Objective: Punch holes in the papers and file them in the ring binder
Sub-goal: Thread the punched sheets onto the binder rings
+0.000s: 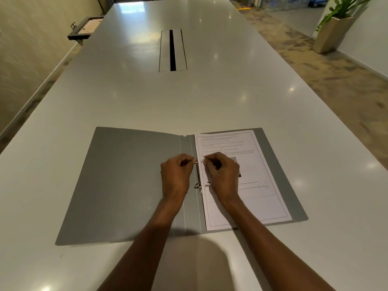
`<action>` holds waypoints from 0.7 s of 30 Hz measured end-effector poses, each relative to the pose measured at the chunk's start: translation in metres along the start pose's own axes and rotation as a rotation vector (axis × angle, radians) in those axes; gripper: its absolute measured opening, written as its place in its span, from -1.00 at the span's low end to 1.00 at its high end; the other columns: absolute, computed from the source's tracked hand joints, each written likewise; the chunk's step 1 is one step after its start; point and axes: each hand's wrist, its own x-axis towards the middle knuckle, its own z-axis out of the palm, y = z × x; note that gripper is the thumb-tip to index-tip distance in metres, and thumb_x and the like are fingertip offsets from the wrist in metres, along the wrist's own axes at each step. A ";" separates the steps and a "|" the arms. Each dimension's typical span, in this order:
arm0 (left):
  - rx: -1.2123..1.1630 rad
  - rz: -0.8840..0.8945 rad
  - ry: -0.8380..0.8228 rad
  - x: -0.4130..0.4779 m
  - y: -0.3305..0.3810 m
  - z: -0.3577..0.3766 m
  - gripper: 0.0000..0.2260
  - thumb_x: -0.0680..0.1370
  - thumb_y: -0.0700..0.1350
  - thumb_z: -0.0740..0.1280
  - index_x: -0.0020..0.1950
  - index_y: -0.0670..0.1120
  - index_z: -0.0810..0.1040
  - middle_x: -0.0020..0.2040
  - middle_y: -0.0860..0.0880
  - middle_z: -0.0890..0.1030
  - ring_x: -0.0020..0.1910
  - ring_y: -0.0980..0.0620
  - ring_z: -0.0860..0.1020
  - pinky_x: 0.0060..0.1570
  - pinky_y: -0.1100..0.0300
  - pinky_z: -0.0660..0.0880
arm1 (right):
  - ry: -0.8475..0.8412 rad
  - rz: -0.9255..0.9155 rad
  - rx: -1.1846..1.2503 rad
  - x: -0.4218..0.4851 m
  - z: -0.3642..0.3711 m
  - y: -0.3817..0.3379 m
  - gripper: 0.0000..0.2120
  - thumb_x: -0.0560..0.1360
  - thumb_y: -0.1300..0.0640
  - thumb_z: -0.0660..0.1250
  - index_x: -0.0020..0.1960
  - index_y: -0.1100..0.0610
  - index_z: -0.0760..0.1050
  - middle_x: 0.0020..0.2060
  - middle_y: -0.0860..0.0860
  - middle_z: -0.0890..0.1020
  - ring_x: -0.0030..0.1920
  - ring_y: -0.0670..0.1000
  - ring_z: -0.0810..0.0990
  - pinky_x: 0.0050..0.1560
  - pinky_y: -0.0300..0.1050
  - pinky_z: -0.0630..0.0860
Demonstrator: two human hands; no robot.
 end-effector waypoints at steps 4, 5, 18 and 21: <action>0.017 0.049 0.002 -0.004 -0.002 0.001 -0.86 0.58 -0.12 0.51 0.11 -0.07 0.79 -0.07 0.01 0.79 -0.13 0.13 0.72 0.02 0.22 0.70 | -0.007 -0.012 0.022 -0.002 0.000 0.005 -0.89 0.56 0.26 0.48 0.03 0.09 0.73 -0.18 -0.15 0.72 -0.11 -0.15 0.71 -0.04 -0.39 0.60; 0.025 0.062 0.001 -0.004 -0.002 0.001 -0.87 0.58 -0.12 0.50 0.11 -0.08 0.79 -0.09 0.00 0.78 -0.14 0.12 0.72 0.00 0.22 0.70 | -0.009 -0.006 0.030 -0.003 0.000 0.005 -0.88 0.56 0.26 0.48 0.04 0.09 0.73 -0.17 -0.16 0.72 -0.10 -0.16 0.71 -0.03 -0.40 0.59; 0.069 0.169 -0.061 0.000 0.003 -0.001 -0.89 0.61 -0.14 0.46 0.06 -0.09 0.79 -0.16 -0.04 0.77 -0.21 0.09 0.71 -0.10 0.25 0.68 | -0.050 0.030 0.161 -0.005 -0.001 0.003 -0.85 0.56 0.27 0.47 0.10 0.14 0.75 -0.05 -0.01 0.79 -0.01 -0.09 0.77 0.13 -0.06 0.69; 0.061 0.156 -0.032 0.000 0.003 -0.001 -0.90 0.60 -0.14 0.48 0.07 -0.08 0.79 -0.14 -0.02 0.78 -0.20 0.11 0.71 -0.08 0.23 0.69 | -0.046 0.031 0.164 -0.006 -0.002 0.001 -0.84 0.57 0.27 0.47 0.11 0.13 0.75 -0.06 -0.03 0.79 -0.02 -0.09 0.77 0.10 -0.09 0.69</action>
